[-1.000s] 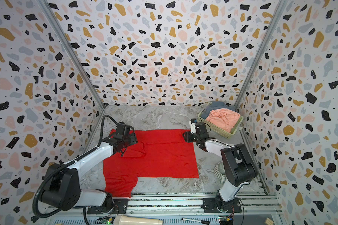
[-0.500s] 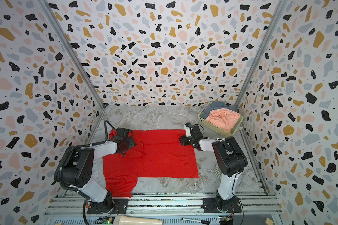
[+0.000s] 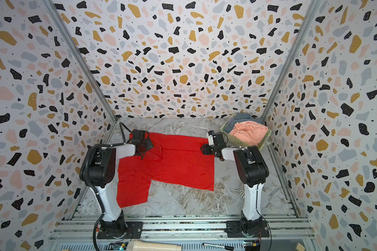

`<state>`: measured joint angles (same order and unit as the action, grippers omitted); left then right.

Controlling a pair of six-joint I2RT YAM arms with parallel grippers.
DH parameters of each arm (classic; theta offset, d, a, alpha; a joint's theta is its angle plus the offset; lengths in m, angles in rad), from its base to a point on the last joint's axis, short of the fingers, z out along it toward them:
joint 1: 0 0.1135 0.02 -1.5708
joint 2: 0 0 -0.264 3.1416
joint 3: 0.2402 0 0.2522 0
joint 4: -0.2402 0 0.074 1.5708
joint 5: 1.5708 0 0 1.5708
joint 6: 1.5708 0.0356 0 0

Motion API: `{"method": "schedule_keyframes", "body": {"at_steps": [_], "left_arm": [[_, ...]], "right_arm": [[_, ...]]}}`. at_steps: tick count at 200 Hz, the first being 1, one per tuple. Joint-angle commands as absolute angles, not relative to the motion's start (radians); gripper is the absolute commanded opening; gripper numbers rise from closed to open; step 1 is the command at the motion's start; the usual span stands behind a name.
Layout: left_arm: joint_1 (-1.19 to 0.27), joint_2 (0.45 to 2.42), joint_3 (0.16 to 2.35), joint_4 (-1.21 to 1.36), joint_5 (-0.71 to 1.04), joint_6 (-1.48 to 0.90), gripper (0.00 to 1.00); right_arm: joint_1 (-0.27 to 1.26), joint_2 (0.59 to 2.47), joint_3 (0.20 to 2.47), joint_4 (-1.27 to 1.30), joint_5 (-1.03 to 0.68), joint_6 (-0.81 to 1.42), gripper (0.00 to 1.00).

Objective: Fold and stack the t-shirts

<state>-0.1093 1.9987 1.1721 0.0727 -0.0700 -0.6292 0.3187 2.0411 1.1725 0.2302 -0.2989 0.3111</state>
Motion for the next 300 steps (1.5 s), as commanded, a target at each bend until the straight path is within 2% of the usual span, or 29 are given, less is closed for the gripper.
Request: {"method": "schedule_keyframes", "body": {"at_steps": [1,48,81,103,120,146,175,187,218,240,269,300], "left_arm": [[-0.097,2.083,1.201,-0.008,0.010,-0.663,0.64],[-0.052,2.080,1.181,0.027,0.037,-0.676,0.62],[-0.024,2.034,1.233,-0.003,0.078,-0.584,0.61],[-0.023,1.897,1.173,-0.004,0.052,-0.548,0.62],[-0.024,1.792,1.095,-0.013,0.065,-0.552,0.63],[-0.027,1.615,0.937,-0.052,0.030,-0.598,0.65],[-0.029,1.390,0.806,-0.223,-0.093,-0.611,0.77],[-0.029,1.302,0.756,-0.289,-0.112,-0.615,0.84],[-0.028,1.112,0.661,-0.461,-0.133,-0.667,0.90],[-0.028,1.000,0.568,-0.541,-0.094,-0.769,0.89],[-0.029,0.886,0.463,-0.643,-0.060,-0.877,0.83],[-0.073,0.926,0.483,-0.767,-0.127,-0.917,0.81]], "right_arm": [[0.307,2.147,1.304,0.119,-0.321,0.302,0.56],[0.299,2.370,1.643,0.020,-0.322,0.299,0.56],[0.295,2.350,1.687,0.065,-0.358,0.269,0.60],[0.297,2.226,1.599,0.176,-0.396,0.213,0.68],[0.300,2.120,1.528,0.199,-0.384,0.211,0.69],[0.318,1.944,1.375,0.184,-0.357,0.322,0.70],[0.358,1.740,1.114,0.210,-0.325,0.425,0.80],[0.366,1.664,1.010,0.217,-0.322,0.448,0.90],[0.364,1.468,0.789,0.199,-0.289,0.490,0.98],[0.359,1.348,0.676,0.160,-0.269,0.507,0.98],[0.340,1.230,0.562,0.113,-0.263,0.518,0.98],[0.292,1.165,0.470,0.116,-0.269,0.522,0.98]]}}
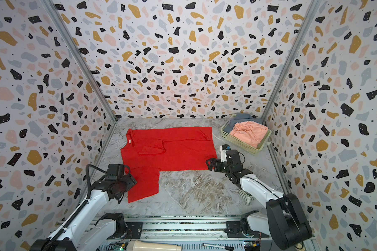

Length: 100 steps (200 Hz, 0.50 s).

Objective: Fold and stack the t-shirts

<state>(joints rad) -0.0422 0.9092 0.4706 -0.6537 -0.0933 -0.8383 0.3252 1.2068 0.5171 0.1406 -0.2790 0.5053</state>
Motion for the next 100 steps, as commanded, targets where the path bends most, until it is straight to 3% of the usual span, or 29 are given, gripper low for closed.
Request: {"method": "schedule_keyframes", "body": {"at_steps": [1,39,100], "left_arm": [[-0.074,0.929,0.483,-0.767,-0.127,-0.917,0.80],[-0.132,0.971,0.491,-0.854,-0.099,-0.916,0.75],[-0.150,0.846,0.424,-0.856,-0.023,-1.051,0.67]], "right_arm": [[0.291,1.165,0.467,0.116,-0.270,0.523,0.98],[0.254,1.149,0.440,0.134,-0.279,0.519,0.97],[0.241,1.204,0.479,0.148,-0.290,0.502,0.97]]}}
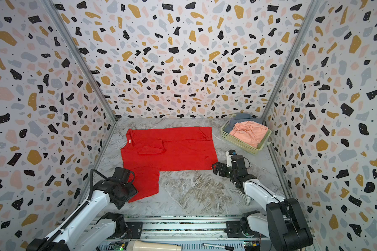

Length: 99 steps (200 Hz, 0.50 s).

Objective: Fold and stack the t-shirts

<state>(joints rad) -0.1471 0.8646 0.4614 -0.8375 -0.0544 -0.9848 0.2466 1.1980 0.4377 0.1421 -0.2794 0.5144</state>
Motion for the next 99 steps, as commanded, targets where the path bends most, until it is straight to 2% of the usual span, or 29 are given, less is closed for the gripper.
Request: {"method": "schedule_keyframes", "body": {"at_steps": [1,52,78,99], "left_arm": [[-0.150,0.847,0.423,-0.854,-0.023,-1.051,0.67],[-0.150,0.814,0.337,-0.757,0.010,-1.109,0.63],[-0.150,0.797,0.278,-0.686,0.028,-1.145,0.55],[-0.150,0.796,0.260,-0.658,0.017,-1.147,0.43]], "right_arm": [[0.241,1.204,0.481,0.149,-0.290,0.501,0.97],[0.238,1.212,0.508,0.154,-0.294,0.492,0.97],[0.236,1.220,0.516,0.146,-0.296,0.486,0.97],[0.229,1.211,0.507,0.136,-0.295,0.488,0.97]]}}
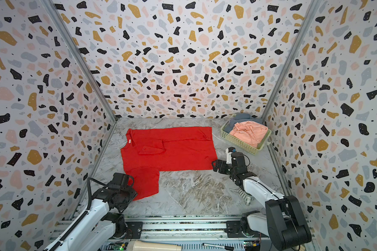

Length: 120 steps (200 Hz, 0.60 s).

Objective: Fold and stack the t-shirts

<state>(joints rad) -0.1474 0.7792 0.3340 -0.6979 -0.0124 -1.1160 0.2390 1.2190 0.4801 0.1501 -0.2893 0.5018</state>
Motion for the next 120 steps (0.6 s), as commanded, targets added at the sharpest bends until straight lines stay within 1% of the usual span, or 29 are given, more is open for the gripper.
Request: {"method": "schedule_keyframes", "body": {"at_steps": [1,28,48,69,86,101,120], "left_arm": [[-0.150,0.795,0.260,-0.659,0.016,-1.146,0.42],[-0.150,0.795,0.299,-0.689,-0.014,-1.121,0.22],[-0.150,0.787,0.321,-0.698,-0.023,-1.112,0.15],[-0.150,0.776,0.332,-0.695,-0.025,-1.102,0.07],[-0.150,0.757,0.337,-0.688,-0.031,-1.100,0.02],[-0.150,0.742,0.337,-0.678,-0.034,-1.095,0.01],[-0.150,0.730,0.339,-0.667,-0.033,-1.083,0.00]], "right_arm": [[0.228,1.210,0.507,0.135,-0.295,0.489,0.97],[0.219,1.212,0.496,0.102,-0.287,0.505,0.97],[0.219,1.237,0.495,0.057,-0.278,0.521,0.95],[0.219,1.267,0.469,0.065,-0.259,0.555,0.90],[0.222,1.297,0.459,0.091,-0.267,0.579,0.86],[0.236,1.332,0.456,0.119,-0.242,0.591,0.81],[0.256,1.401,0.485,0.125,-0.195,0.584,0.72]]}}
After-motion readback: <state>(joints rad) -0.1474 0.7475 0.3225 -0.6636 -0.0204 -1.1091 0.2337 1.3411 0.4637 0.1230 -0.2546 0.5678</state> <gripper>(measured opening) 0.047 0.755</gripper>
